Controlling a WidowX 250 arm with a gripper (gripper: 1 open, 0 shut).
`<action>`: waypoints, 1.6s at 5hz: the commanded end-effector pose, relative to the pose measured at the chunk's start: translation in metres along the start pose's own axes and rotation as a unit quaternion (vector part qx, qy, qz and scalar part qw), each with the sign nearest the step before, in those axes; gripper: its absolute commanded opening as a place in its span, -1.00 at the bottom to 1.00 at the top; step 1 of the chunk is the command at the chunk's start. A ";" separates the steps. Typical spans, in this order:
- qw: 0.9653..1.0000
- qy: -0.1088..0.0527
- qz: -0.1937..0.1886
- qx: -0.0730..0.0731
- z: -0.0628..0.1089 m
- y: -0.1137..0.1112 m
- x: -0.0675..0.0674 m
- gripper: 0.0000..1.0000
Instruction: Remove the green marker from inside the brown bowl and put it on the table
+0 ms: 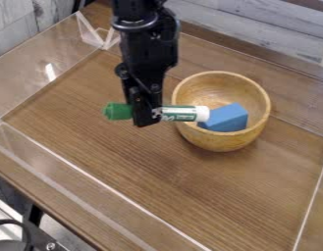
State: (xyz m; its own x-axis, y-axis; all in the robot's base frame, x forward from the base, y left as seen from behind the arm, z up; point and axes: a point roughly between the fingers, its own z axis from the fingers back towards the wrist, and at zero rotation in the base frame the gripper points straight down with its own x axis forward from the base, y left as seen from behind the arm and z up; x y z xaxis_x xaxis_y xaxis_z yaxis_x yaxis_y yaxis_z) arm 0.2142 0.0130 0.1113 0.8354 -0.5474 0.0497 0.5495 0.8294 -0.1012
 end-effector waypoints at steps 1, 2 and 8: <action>0.999 -0.026 -0.015 0.012 0.010 -0.001 -0.001 -1.00; 0.999 -0.035 -0.030 0.007 0.010 -0.006 -0.005 -1.00; 0.998 -0.067 -0.020 -0.009 0.001 -0.042 0.019 -1.00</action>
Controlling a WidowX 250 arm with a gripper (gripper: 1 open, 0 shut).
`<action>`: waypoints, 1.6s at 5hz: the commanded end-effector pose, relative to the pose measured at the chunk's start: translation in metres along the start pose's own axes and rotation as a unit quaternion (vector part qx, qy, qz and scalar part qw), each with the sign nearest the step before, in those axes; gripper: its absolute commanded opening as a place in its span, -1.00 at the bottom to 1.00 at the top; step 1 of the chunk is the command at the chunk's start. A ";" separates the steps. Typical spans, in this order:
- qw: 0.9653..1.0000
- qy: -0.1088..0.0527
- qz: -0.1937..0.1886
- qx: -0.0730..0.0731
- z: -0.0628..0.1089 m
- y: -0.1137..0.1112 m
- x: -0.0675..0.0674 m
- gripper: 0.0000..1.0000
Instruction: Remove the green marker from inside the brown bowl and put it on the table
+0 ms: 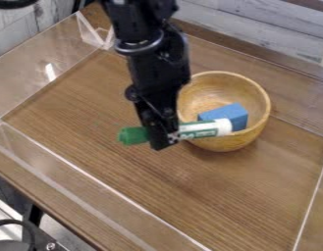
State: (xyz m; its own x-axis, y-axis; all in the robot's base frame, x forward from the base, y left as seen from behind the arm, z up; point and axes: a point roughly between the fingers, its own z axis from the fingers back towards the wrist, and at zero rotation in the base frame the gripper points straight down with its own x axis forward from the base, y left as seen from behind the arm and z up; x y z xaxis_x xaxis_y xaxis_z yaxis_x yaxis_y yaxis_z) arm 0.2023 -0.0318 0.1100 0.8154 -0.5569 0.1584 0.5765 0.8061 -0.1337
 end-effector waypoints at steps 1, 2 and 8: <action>1.000 -0.016 -0.001 0.006 0.004 0.000 0.010 -1.00; 1.000 -0.017 0.004 0.004 0.003 -0.001 0.012 -1.00; 1.000 -0.020 0.013 -0.007 -0.008 0.002 0.018 -1.00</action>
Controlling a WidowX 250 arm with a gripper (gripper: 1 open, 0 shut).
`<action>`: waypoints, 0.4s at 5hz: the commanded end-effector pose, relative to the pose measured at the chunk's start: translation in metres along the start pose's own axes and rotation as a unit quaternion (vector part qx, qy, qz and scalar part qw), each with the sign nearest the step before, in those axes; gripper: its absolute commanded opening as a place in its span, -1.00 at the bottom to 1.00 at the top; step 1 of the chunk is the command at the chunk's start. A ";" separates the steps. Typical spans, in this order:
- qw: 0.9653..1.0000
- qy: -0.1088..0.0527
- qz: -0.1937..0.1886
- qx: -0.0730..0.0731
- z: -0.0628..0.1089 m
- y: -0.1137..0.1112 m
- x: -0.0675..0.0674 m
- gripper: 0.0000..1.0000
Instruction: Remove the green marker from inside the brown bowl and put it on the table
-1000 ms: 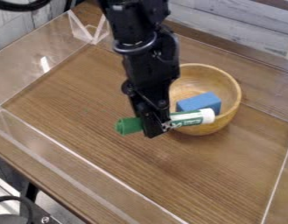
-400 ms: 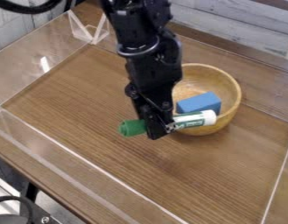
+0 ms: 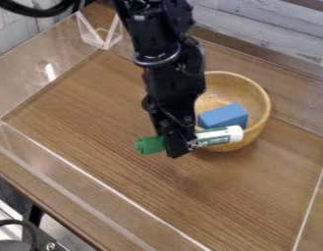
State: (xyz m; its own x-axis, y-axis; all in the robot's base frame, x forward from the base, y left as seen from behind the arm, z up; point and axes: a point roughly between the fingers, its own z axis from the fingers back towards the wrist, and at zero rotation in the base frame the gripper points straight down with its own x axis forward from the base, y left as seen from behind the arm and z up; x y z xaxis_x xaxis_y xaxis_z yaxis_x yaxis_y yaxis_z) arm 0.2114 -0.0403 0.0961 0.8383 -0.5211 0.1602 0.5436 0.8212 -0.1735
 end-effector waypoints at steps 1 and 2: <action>1.000 -0.015 -0.009 0.008 0.007 0.002 0.009 -1.00; 1.000 -0.013 -0.012 0.006 0.005 0.002 0.009 -1.00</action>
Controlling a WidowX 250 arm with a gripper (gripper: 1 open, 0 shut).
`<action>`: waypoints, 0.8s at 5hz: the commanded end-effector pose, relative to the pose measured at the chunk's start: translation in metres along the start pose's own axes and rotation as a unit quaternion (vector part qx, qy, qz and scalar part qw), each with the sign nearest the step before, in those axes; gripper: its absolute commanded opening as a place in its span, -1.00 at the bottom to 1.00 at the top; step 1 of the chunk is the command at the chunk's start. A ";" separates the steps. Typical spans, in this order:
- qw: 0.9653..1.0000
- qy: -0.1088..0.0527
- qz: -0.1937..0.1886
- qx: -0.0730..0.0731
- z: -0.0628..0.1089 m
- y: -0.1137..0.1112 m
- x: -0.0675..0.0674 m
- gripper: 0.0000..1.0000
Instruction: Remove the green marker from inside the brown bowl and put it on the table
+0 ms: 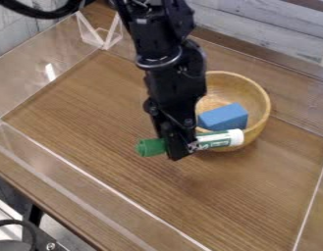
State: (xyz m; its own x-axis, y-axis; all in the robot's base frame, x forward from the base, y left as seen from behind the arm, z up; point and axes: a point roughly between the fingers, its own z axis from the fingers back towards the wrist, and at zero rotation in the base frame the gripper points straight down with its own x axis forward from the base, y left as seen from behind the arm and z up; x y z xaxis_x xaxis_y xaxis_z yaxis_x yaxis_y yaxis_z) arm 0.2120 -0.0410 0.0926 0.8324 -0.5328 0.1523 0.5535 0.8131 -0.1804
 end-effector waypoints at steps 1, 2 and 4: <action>1.000 -0.017 -0.010 0.008 0.008 0.003 0.010 -1.00; 1.000 -0.015 -0.013 0.007 0.007 0.003 0.011 -1.00; 1.000 -0.012 -0.022 0.003 0.004 0.005 0.013 1.00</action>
State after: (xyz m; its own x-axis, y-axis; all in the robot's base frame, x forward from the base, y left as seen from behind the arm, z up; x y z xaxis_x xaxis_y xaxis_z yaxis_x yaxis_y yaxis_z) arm 0.2162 -0.0422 0.0868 0.8157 -0.5604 0.1434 0.5785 0.7923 -0.1940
